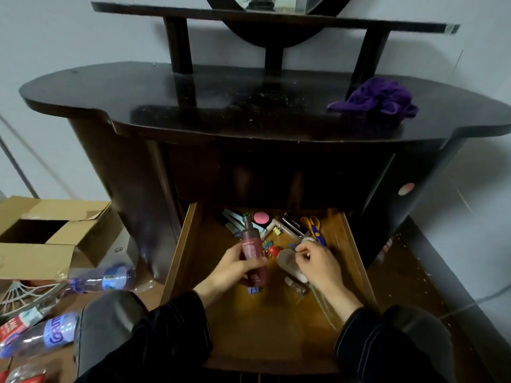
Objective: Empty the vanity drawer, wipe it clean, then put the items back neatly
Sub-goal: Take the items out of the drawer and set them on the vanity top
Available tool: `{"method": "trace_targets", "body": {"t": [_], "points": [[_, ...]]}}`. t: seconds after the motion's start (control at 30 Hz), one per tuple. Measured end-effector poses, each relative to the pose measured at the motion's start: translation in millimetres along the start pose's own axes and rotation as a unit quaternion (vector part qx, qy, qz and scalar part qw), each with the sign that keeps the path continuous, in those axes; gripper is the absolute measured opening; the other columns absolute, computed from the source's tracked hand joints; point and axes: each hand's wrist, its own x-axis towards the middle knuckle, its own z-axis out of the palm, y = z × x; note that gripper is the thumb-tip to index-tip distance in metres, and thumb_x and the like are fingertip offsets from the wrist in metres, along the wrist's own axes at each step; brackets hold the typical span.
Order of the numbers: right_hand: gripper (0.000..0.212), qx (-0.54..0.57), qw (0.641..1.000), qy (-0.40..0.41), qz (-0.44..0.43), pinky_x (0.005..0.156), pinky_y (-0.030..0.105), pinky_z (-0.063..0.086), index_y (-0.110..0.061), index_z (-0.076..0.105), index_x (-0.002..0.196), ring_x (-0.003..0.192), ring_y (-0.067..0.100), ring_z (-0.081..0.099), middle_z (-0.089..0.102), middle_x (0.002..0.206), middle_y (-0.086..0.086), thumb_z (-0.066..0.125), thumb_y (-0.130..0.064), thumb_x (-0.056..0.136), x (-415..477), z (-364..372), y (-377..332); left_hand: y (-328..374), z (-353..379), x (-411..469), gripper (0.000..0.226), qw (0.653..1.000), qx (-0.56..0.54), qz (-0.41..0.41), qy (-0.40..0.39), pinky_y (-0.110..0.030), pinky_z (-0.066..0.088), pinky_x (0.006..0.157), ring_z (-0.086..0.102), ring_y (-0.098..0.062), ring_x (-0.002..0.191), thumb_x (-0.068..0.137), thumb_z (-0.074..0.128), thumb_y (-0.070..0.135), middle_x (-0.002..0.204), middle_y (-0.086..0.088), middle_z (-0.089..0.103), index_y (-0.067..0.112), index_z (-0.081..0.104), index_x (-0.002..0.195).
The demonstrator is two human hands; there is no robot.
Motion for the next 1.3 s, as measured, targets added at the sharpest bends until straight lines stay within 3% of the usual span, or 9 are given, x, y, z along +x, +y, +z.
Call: {"method": "trace_targets", "body": {"t": [0.17,0.3,0.43,0.6,0.77,0.97,1.1,1.2,1.3], "points": [[0.046,-0.167,0.980,-0.091,-0.053,0.088,0.035,0.052,-0.025,0.055,0.136,0.125,0.022,0.053,0.059,0.134,-0.002,0.061,-0.044,0.095,20,8,8,-3,-4,8,0.050,0.997,0.008,0.028,0.069,-0.022,0.054,0.073,0.069,-0.015,0.093,0.071,0.076,0.049,0.106,-0.003,0.069,0.027,0.056,0.111],[0.059,-0.236,0.962,-0.129,-0.058,0.097,0.044,0.050,-0.023,0.045,0.141,0.130,0.031,0.048,0.054,0.138,0.005,0.064,-0.049,0.092,23,16,11,-6,-5,10,0.048,0.997,0.016,0.028,0.073,-0.028,0.056,0.081,0.068,-0.019,0.096,0.073,0.076,0.047,0.106,-0.004,0.068,0.026,0.056,0.112],[0.071,-0.239,0.959,-0.141,-0.053,0.105,0.047,0.044,-0.021,0.037,0.146,0.136,0.034,0.045,0.052,0.143,0.010,0.069,-0.048,0.089,24,24,13,-7,-4,11,0.037,0.996,0.035,0.035,0.075,-0.024,0.054,0.077,0.068,-0.018,0.095,0.084,0.077,0.033,0.106,-0.004,0.069,0.023,0.056,0.113],[0.052,-0.233,0.963,-0.116,-0.072,0.087,0.040,0.044,-0.021,0.051,0.129,0.121,0.033,0.055,0.049,0.133,0.006,0.073,-0.043,0.088,26,27,13,-8,-6,8,0.048,0.993,0.075,0.039,0.076,-0.032,0.057,0.087,0.069,-0.014,0.097,0.083,0.074,0.043,0.110,0.000,0.069,0.021,0.055,0.121],[0.057,-0.111,0.989,-0.092,-0.034,0.090,0.036,0.050,-0.021,0.053,0.138,0.120,0.024,0.057,0.056,0.134,0.000,0.072,-0.045,0.089,16,3,9,-5,-6,-7,0.044,0.987,0.141,0.049,0.068,-0.035,0.058,0.088,0.069,-0.009,0.094,0.084,0.073,0.048,0.107,0.004,0.070,0.026,0.054,0.117],[0.039,0.038,0.996,-0.043,-0.071,0.069,0.041,0.057,-0.021,0.057,0.102,0.079,0.013,0.064,0.063,0.092,-0.003,0.074,-0.049,0.081,-19,-74,-44,59,-10,-53,0.039,0.981,0.079,0.155,0.089,-0.033,0.058,0.087,0.070,-0.016,0.101,0.088,0.070,0.046,0.110,0.003,0.072,0.028,0.057,0.120],[0.039,0.125,0.981,-0.021,-0.144,0.054,0.032,0.055,-0.031,0.061,0.091,0.069,0.009,0.067,0.066,0.082,-0.007,0.072,-0.060,0.068,-40,-148,-103,131,-24,-90,0.041,0.951,0.105,0.272,0.106,-0.031,0.058,0.085,0.069,-0.015,0.099,0.085,0.068,0.056,0.108,0.003,0.070,0.032,0.060,0.117],[0.038,0.196,0.960,-0.006,-0.202,0.063,0.031,0.059,-0.034,0.064,0.095,0.077,0.007,0.069,0.069,0.089,-0.013,0.074,-0.060,0.069,-42,-196,-149,183,-39,-103,0.037,0.919,0.111,0.350,0.147,-0.030,0.056,0.083,0.067,-0.017,0.094,0.086,0.068,0.055,0.101,0.001,0.069,0.032,0.061,0.112],[0.037,0.261,0.940,0.021,-0.219,0.064,0.028,0.056,-0.027,0.067,0.093,0.077,0.011,0.070,0.071,0.088,-0.007,0.078,-0.055,0.072,-23,-224,-192,230,-63,-96,0.035,0.886,0.116,0.404,0.196,-0.024,0.055,0.079,0.066,-0.014,0.089,0.087,0.067,0.057,0.097,0.002,0.069,0.031,0.060,0.109]]}}
